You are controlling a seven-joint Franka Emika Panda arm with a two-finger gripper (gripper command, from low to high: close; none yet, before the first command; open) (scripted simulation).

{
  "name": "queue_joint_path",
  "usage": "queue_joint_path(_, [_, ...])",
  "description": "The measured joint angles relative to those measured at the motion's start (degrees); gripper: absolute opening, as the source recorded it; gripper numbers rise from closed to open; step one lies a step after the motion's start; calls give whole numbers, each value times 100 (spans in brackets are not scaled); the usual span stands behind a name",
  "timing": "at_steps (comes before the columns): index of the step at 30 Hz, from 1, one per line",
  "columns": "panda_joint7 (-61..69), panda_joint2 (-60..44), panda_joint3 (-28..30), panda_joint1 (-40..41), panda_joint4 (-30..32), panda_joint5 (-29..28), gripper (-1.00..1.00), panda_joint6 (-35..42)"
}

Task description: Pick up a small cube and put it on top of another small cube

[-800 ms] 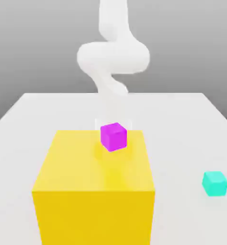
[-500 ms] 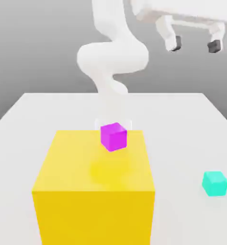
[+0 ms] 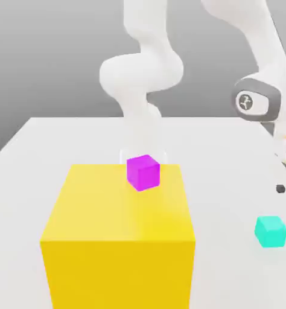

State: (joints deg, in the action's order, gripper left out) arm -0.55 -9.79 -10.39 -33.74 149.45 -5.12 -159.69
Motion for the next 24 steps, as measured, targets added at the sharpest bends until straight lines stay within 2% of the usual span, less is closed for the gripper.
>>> queue_joint_path(4, [-248, -833, 304, -254, -122, -432, 0, -637])
queue_joint_path(5, [-298, -1015, 388, -324, -156, -499, -100, -784])
queue_joint_path(12, [-327, -1049, 405, -338, -162, -533, -100, -802])
queue_joint_path(18, [102, -35, 48, -81, -20, 17, -100, 61])
queue_joint_path(24, [432, -438, 155, 162, -1149, 72, -100, 793])
